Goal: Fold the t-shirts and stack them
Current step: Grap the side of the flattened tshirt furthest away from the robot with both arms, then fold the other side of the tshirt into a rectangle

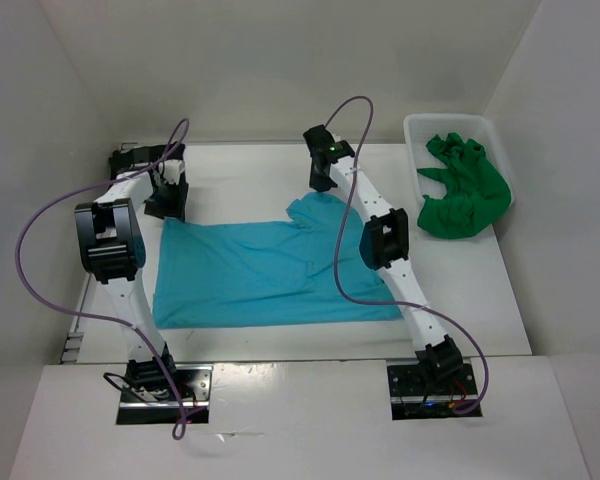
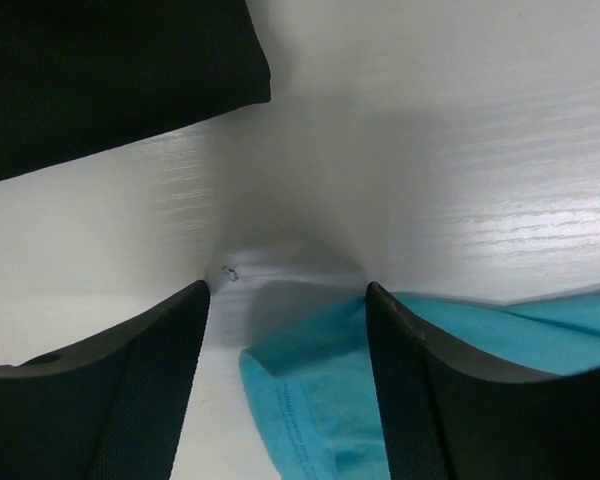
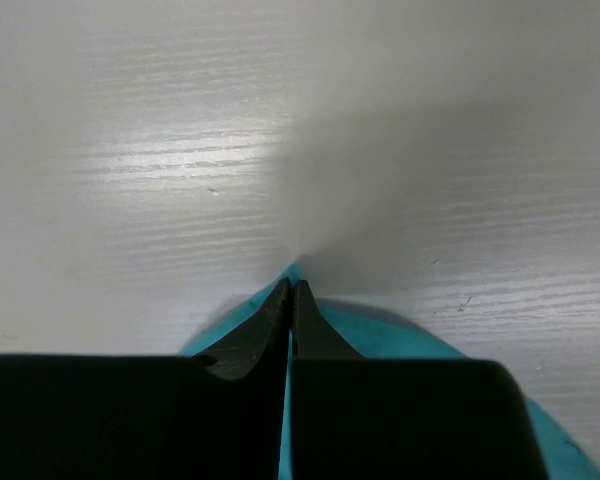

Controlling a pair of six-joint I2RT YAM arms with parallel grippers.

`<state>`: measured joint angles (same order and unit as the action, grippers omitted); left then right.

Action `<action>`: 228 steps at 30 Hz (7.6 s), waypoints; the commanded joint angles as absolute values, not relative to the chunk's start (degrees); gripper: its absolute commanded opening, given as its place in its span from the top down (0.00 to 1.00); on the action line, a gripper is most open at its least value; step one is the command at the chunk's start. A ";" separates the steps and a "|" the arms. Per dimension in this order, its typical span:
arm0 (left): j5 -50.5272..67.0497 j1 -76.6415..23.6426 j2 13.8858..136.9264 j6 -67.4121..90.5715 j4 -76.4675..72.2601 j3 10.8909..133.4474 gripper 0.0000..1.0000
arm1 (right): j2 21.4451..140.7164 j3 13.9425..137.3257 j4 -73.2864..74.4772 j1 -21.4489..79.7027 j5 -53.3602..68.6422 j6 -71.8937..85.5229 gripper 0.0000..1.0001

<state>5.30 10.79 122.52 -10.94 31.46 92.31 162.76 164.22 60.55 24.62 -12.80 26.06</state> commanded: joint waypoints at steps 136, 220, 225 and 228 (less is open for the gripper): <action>2.72 3.35 72.59 -51.86 45.71 51.60 0.11 | 90.00 64.42 42.28 31.38 -11.25 42.28 1.00; -19.16 -5.27 85.43 -41.13 36.12 48.34 1.00 | 83.50 64.86 48.33 25.49 -9.93 39.73 1.00; -20.82 -5.27 84.90 -41.13 36.13 49.57 1.00 | 82.44 65.39 51.67 25.49 -11.95 40.25 1.00; -22.41 -4.66 85.43 -41.13 34.81 49.57 1.00 | 81.83 65.39 53.00 25.49 -12.74 40.78 1.00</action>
<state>-20.29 -5.13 86.74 -41.74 35.27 48.66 84.95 65.19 49.67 25.17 -10.68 39.83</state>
